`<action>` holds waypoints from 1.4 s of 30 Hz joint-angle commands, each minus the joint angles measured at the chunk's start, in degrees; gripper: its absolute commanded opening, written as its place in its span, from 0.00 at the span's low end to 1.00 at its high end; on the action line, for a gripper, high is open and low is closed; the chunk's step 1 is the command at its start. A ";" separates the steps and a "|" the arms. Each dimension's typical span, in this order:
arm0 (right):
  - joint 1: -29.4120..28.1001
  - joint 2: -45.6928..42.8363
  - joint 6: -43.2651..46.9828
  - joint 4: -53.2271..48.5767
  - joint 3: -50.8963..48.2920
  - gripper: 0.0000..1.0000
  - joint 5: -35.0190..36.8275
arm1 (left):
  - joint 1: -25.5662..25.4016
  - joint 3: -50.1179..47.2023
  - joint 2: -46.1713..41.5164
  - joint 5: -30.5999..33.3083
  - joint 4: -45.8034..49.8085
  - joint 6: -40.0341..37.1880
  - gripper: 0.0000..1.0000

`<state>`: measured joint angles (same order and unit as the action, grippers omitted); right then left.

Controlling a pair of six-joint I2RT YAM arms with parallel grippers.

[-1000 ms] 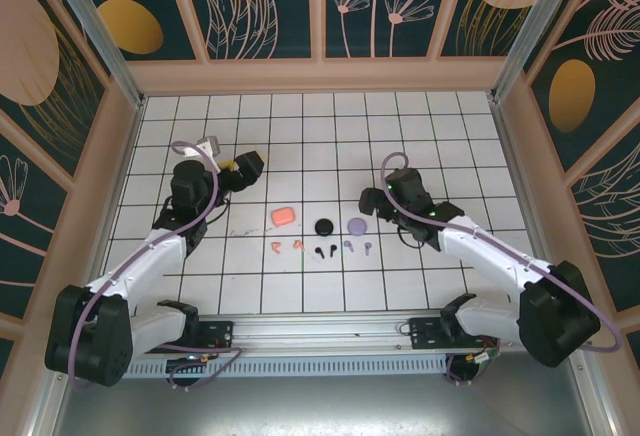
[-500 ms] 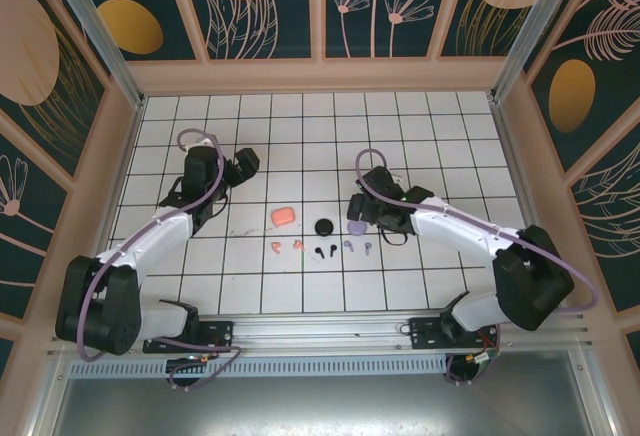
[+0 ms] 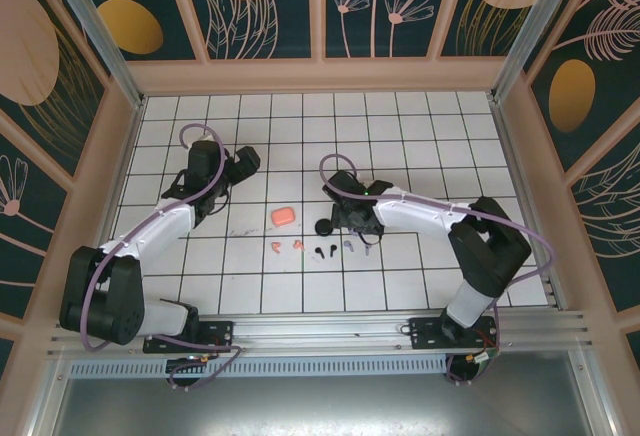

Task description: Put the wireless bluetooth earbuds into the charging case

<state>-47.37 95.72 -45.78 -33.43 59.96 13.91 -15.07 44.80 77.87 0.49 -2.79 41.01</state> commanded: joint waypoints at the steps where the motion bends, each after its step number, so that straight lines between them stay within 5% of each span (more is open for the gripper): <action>1: -0.26 0.78 -1.34 -3.22 1.48 0.80 2.23 | -0.26 -0.20 -0.12 -1.89 -1.03 -0.18 0.99; 42: 2.86 4.72 7.11 4.68 -2.79 0.69 -3.06 | -0.27 -0.17 -0.97 -10.41 -4.42 -1.57 0.99</action>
<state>-44.86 99.20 -40.71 -29.08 57.43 11.60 -15.07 44.80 77.10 -8.75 -4.62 39.90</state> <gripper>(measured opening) 0.688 0.987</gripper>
